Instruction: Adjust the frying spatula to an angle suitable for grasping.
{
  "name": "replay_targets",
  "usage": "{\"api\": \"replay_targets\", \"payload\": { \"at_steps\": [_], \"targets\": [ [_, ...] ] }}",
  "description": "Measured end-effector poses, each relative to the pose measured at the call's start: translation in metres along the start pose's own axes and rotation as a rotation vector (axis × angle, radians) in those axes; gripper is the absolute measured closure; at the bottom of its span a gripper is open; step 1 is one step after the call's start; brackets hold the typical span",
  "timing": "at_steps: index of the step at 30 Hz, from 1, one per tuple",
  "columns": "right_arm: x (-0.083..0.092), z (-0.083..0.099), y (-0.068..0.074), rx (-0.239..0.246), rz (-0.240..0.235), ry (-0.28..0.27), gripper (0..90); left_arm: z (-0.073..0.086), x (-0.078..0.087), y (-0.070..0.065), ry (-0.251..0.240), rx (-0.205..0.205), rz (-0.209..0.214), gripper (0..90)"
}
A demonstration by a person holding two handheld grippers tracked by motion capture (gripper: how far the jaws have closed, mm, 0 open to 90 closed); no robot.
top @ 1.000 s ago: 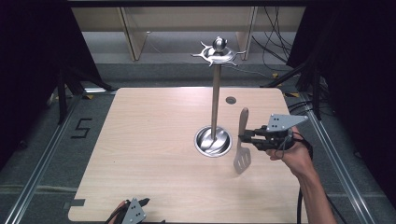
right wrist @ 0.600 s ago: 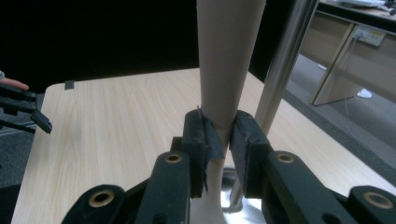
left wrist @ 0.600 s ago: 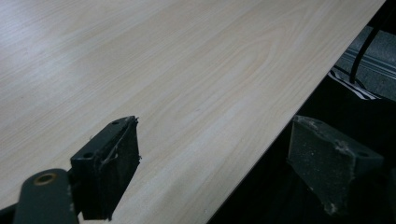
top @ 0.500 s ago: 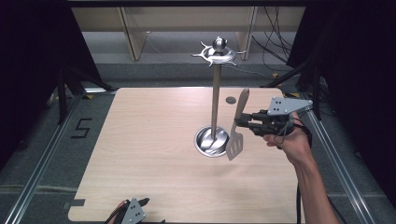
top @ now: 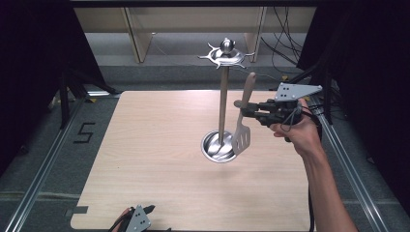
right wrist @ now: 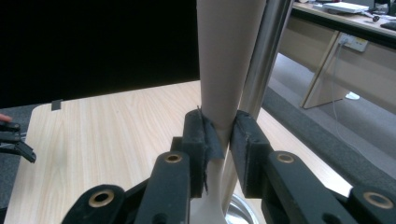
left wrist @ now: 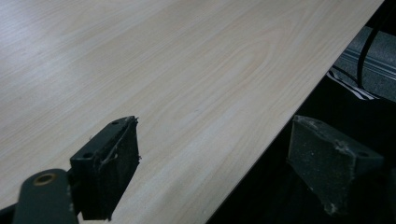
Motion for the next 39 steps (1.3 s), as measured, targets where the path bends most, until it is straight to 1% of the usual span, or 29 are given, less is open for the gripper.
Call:
{"api": "replay_targets", "payload": {
  "at_steps": [2, 3, 7, 8, 9, 10, 12, 13, 14, 15, 16, 17, 19, 20, 21, 22, 23, 24, 25, 26, 27, 28, 31, 32, 33, 35, 36, 38, 39],
  "targets": [
    [-0.001, -0.005, -0.003, 0.001, 0.007, 0.006, 77.0, 0.0, 0.0, 0.0, -0.007, 0.001, 0.002, 15.6],
    [-0.001, -0.006, -0.003, -0.013, 0.007, 0.011, 77.0, 0.0, 0.0, -0.001, -0.007, 0.009, 0.006, 15.6],
    [-0.003, -0.009, -0.009, -0.015, 0.022, 0.014, 77.1, 0.0, 0.0, -0.001, -0.006, 0.002, 0.003, 15.5],
    [-0.003, -0.009, -0.01, -0.008, 0.019, 0.03, 77.0, 0.0, 0.0, -0.001, -0.007, 0.005, 0.003, 15.5],
    [-0.004, -0.009, -0.009, -0.031, 0.015, 0.037, 77.0, 0.0, 0.001, -0.001, -0.002, 0.006, 0.014, 15.5],
    [-0.005, -0.01, -0.011, -0.031, 0.019, 0.035, 77.0, 0.0, 0.0, -0.003, -0.007, 0.031, 0.025, 15.5],
    [-0.006, -0.01, -0.012, -0.019, 0.008, 0.036, 77.0, 0.0, 0.0, -0.003, -0.006, 0.033, 0.024, 15.5],
    [-0.007, -0.012, -0.012, -0.034, 0.022, 0.03, 77.0, 0.0, 0.001, -0.003, 0.0, 0.027, 0.024, 15.5],
    [-0.008, -0.012, -0.012, -0.034, 0.02, 0.034, 77.0, 0.0, 0.001, -0.002, -0.002, 0.008, 0.017, 15.5],
    [-0.008, -0.012, -0.012, -0.034, 0.02, 0.034, 77.0, 0.0, 0.001, -0.002, -0.002, 0.008, 0.017, 15.5],
    [-0.009, -0.013, -0.014, -0.019, 0.014, 0.057, 77.0, -0.001, 0.001, 0.0, -0.002, -0.018, 0.011, 15.5],
    [-0.01, -0.012, -0.014, -0.028, 0.02, 0.061, 77.0, 0.0, 0.001, 0.0, -0.003, -0.007, 0.001, 15.5],
    [-0.012, -0.012, -0.015, -0.034, 0.023, 0.074, 77.0, 0.0, 0.0, -0.002, -0.006, 0.012, 0.009, 15.5],
    [-0.013, -0.012, -0.014, -0.037, 0.012, 0.072, 77.0, 0.0, 0.0, -0.002, -0.008, 0.022, 0.011, 15.5],
    [-0.014, -0.012, -0.015, -0.035, 0.028, 0.065, 77.0, 0.0, 0.001, -0.001, -0.007, 0.011, 0.008, 15.5],
    [-0.015, -0.012, -0.017, -0.023, 0.028, 0.065, 77.0, 0.0, 0.0, -0.002, -0.007, 0.017, 0.011, 15.5],
    [-0.016, -0.01, -0.016, -0.047, 0.02, 0.078, 77.0, 0.0, 0.001, -0.002, -0.007, 0.014, 0.01, 15.5],
    [-0.016, -0.01, -0.017, -0.031, 0.017, 0.084, 77.0, 0.0, 0.001, -0.002, -0.007, 0.014, 0.01, 15.5],
    [-0.017, -0.009, -0.014, -0.057, 0.014, 0.081, 76.9, -0.001, 0.001, 0.0, -0.003, -0.017, 0.011, 15.5],
    [-0.017, -0.009, -0.014, -0.048, 0.005, 0.083, 76.9, 0.0, 0.001, -0.002, -0.001, 0.012, 0.018, 15.5],
    [-0.019, -0.01, -0.014, -0.049, 0.013, 0.068, 76.9, 0.0, 0.001, -0.001, 0.004, -0.008, 0.002, 15.5],
    [-0.019, -0.01, -0.015, -0.049, 0.022, 0.07, 76.8, 0.0, 0.001, 0.0, 0.0, -0.016, 0.002, 15.5],
    [-0.018, -0.009, -0.014, -0.053, 0.015, 0.085, 76.7, 0.0, 0.001, -0.001, -0.001, -0.016, 0.003, 15.5],
    [-0.019, -0.01, -0.016, -0.036, 0.024, 0.075, 76.6, 0.0, 0.001, 0.0, 0.002, -0.02, -0.002, 15.4],
    [-0.019, -0.01, -0.016, -0.036, 0.024, 0.075, 76.6, 0.0, 0.001, 0.0, 0.002, -0.02, -0.002, 15.4],
    [-0.019, -0.01, -0.015, -0.047, 0.037, 0.057, 76.3, 0.0, 0.001, 0.0, 0.001, -0.017, 0.002, 15.4],
    [-0.018, -0.008, -0.015, -0.044, 0.027, 0.057, 76.0, 0.0, 0.001, -0.001, 0.001, -0.016, 0.002, 15.4],
    [-0.017, -0.007, -0.013, -0.065, 0.028, 0.043, 74.5, -0.001, 0.0, -0.002, -0.007, -0.007, 0.004, 15.4],
    [-0.016, -0.007, -0.013, -0.068, 0.022, 0.04, 73.7, 0.0, 0.001, -0.001, 0.001, -0.014, 0.003, 15.4]
  ]
}}
Point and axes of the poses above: each handheld gripper's, and its own axes: x roughly backward along the jaws, z roughly out of its underside, y roughly to its left, the point moved 7 cm from there along -x, roughly forward along the jaws, and after that the axes turned 6 degrees about y, right-handed, at the moved point
